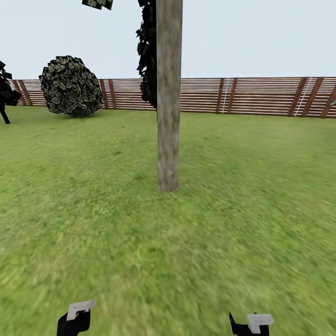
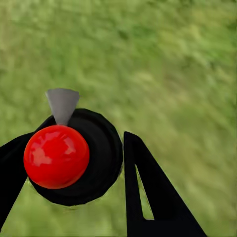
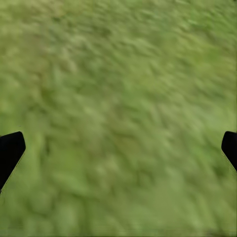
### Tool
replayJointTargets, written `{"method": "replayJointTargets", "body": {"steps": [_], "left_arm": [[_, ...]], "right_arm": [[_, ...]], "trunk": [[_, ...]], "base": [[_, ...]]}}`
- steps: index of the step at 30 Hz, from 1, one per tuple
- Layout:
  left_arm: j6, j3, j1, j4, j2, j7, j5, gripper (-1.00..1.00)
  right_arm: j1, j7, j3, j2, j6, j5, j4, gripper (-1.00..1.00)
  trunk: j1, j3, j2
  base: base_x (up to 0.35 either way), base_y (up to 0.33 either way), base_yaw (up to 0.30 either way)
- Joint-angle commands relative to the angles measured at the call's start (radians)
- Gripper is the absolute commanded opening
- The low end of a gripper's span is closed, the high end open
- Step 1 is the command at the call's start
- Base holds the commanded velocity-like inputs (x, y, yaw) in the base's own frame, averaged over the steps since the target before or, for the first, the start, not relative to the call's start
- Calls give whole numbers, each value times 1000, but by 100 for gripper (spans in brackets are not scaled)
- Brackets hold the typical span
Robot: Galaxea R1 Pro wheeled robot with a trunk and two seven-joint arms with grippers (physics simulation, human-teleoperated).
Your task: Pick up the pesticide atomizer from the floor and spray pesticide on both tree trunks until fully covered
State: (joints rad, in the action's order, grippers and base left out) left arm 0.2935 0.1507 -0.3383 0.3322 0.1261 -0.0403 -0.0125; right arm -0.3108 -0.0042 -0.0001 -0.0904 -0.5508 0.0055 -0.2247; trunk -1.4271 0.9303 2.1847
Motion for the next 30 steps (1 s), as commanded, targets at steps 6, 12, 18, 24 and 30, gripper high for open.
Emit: {"method": "replayJointTargets", "body": {"steps": [6,12,18,24,30], "left_arm": [[3,4,-1,-1,0,-4,-1,-100],[3,4,-1,-1,0,-4,-1,-100],[3,4,-1,-1,0,-4,-1,-100],[3,4,-1,-1,0,-4,-1,-100],[3,4,-1,0,0,-4,-1,-100]], "right_arm": [[-1,0,0,0,-3,1,1,100],[-1,0,0,0,-3,1,1,100],[-1,0,0,0,-3,1,1,100],[-1,0,0,0,-3,1,1,100],[-1,0,0,0,-3,1,1,100]], "trunk": [[0,1,0],[0,1,0],[0,1,0],[0,1,0],[0,1,0]], "base": [[338,0,0],[338,0,0],[338,0,0],[338,0,0],[338,0,0]]}}
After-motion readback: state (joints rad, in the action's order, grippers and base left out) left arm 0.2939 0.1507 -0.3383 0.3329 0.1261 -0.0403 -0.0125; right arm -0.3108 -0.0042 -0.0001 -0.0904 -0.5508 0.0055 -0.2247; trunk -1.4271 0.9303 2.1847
